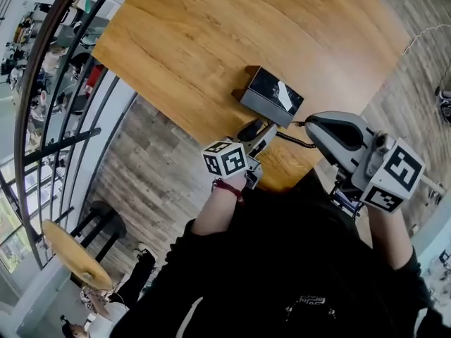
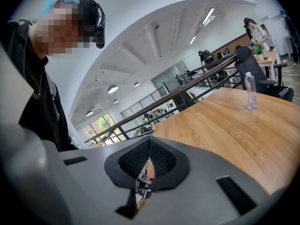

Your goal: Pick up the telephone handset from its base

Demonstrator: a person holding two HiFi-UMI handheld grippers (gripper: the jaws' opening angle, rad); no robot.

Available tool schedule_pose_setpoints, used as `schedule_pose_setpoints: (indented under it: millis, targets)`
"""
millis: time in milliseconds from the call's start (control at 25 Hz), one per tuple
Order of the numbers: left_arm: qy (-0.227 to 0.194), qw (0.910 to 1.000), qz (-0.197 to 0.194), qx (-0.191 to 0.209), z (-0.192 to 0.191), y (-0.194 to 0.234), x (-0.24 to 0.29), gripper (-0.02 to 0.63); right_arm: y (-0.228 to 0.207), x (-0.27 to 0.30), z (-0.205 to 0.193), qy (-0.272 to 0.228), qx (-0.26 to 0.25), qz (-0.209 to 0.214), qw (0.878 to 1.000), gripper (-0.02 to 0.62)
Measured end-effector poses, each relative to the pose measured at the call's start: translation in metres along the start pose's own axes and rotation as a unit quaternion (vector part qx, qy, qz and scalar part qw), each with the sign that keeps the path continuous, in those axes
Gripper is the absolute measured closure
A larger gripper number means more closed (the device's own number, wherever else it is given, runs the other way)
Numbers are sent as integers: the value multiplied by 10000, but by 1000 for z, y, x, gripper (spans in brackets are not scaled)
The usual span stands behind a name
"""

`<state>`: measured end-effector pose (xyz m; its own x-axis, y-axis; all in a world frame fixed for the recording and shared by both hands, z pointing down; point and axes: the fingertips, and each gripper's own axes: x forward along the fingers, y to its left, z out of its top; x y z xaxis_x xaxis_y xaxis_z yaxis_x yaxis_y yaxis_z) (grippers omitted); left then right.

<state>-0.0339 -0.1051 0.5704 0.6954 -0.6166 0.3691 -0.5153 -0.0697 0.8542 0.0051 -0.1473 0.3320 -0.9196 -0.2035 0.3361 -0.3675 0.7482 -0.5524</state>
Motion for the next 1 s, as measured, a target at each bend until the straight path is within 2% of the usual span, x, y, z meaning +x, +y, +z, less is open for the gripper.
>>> schedule_pose_setpoints:
  millis: [80, 320, 600, 760, 880, 1000]
  targets:
    - [11, 9998, 21, -213, -5, 12, 4, 371, 5, -2, -2, 69, -125, -70, 9999, 578]
    - [363, 9982, 287, -390, -17, 31, 13, 371, 9, -17, -11, 128, -82, -306, 9994, 578]
    - [329, 9971, 286, -627, -15, 40, 25, 374, 4, -24, -13, 14, 16, -508, 9987, 578]
    - [290, 9959, 397, -757, -13, 44, 30, 410, 4, -29, -19, 0, 127, -561, 9983, 578]
    - [266, 9955, 461, -786, -9, 49, 32, 463, 5, -31, -21, -2, 153, -610, 9980, 578]
    - [257, 9949, 395, -889, -7, 50, 32, 465, 4, -34, -21, 22, 143, -683, 9976, 578]
